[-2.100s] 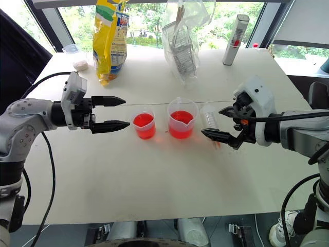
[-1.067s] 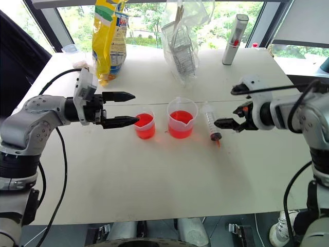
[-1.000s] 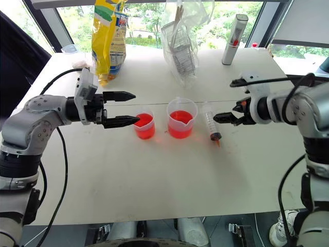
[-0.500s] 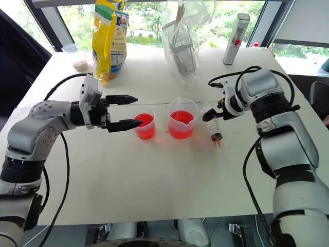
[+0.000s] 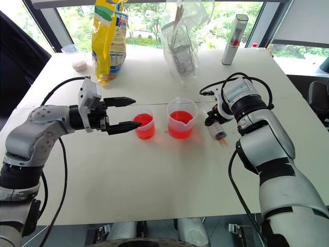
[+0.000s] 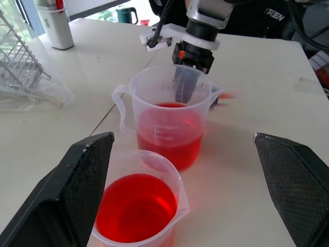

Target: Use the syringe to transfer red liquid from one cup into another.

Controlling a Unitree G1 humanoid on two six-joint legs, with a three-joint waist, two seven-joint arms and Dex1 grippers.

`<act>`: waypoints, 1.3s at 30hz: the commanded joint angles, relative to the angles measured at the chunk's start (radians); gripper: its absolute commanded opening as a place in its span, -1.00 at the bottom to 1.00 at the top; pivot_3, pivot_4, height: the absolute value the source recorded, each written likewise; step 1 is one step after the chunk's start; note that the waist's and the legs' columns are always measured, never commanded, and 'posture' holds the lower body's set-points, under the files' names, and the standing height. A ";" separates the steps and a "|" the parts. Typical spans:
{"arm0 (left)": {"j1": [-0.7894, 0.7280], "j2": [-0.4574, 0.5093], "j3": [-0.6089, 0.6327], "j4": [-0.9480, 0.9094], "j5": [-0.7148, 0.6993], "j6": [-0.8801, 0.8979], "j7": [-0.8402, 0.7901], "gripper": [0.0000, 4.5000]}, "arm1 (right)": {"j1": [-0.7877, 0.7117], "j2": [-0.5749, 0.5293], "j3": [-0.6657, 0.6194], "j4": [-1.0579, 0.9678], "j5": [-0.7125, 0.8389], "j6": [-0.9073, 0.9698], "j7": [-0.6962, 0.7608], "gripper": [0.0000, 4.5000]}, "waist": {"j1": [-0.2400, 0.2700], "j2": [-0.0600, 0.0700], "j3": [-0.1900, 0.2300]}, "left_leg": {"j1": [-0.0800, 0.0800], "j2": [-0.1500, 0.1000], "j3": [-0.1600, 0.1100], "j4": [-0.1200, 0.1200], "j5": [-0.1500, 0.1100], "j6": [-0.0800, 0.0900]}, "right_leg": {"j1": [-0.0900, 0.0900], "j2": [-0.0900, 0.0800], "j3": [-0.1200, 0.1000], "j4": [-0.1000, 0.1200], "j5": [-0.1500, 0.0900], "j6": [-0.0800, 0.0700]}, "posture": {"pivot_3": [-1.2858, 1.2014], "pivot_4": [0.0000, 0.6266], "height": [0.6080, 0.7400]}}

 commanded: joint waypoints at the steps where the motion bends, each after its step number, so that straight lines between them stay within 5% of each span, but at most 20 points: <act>1: -0.034 0.006 0.010 -0.002 0.006 -0.026 -0.012 1.00 | -0.007 0.006 -0.011 -0.005 -0.034 0.007 0.015 -0.38 | 0.001 0.000 0.000 | 0.000 0.000 0.000 0.000 0.000 0.000 | 0.000 0.000 0.000 0.000 0.000 0.000 | 0.03 -0.52 0.98; 5: -0.085 -0.001 -0.010 0.049 0.021 -0.043 -0.042 1.00 | -0.001 -0.043 -0.116 -0.088 -0.033 0.070 -0.072 -0.38 | 0.004 0.001 0.000 | 0.000 0.000 0.000 0.000 0.000 0.000 | 0.000 0.000 0.000 0.000 0.000 0.000 | 0.03 -0.52 0.98; 11: -0.190 -0.025 -0.036 0.162 0.042 -0.080 -0.093 1.00 | 0.200 -0.164 -0.426 -0.754 0.014 0.048 -0.220 -0.38 | 0.014 0.001 0.001 | -0.004 -0.001 -0.001 -0.001 0.000 0.000 | -0.002 -0.002 -0.001 -0.001 0.000 0.000 | 0.03 -0.52 0.98; 17: -0.298 -0.060 -0.067 0.282 0.079 -0.126 -0.162 1.00 | 0.286 -0.021 -0.731 -1.142 0.105 -0.054 -0.390 -0.38 | 0.001 0.002 0.001 | -0.001 0.000 0.000 -0.001 0.000 -0.001 | -0.002 0.002 0.000 0.001 0.000 0.000 | 0.03 -0.52 0.98; 23: -0.388 -0.077 -0.084 0.386 0.122 -0.177 -0.227 1.00 | 0.307 0.204 -0.888 -1.338 0.295 -0.046 -0.462 -0.38 | 0.003 0.002 0.001 | 0.000 0.000 0.000 -0.001 0.000 -0.001 | -0.001 0.002 -0.001 0.002 0.000 0.000 | 0.03 -0.52 0.98; 31: -0.493 -0.084 -0.085 0.499 0.155 -0.216 -0.284 1.00 | 0.550 0.343 -0.796 -1.416 0.362 -0.293 -0.470 -0.38 | 0.006 0.002 0.000 | -0.003 -0.001 0.000 0.000 0.000 -0.001 | -0.001 -0.001 -0.001 0.000 0.000 0.000 | 0.03 -0.52 0.98; 39: -0.553 -0.123 -0.094 0.539 0.169 -0.228 -0.309 1.00 | 0.821 0.363 -0.621 -1.303 0.257 -0.607 -0.460 -0.38 | 0.002 0.001 0.000 | -0.002 0.000 -0.002 -0.001 0.000 -0.001 | 0.000 0.002 -0.001 0.001 0.000 0.000 | 0.03 -0.52 0.98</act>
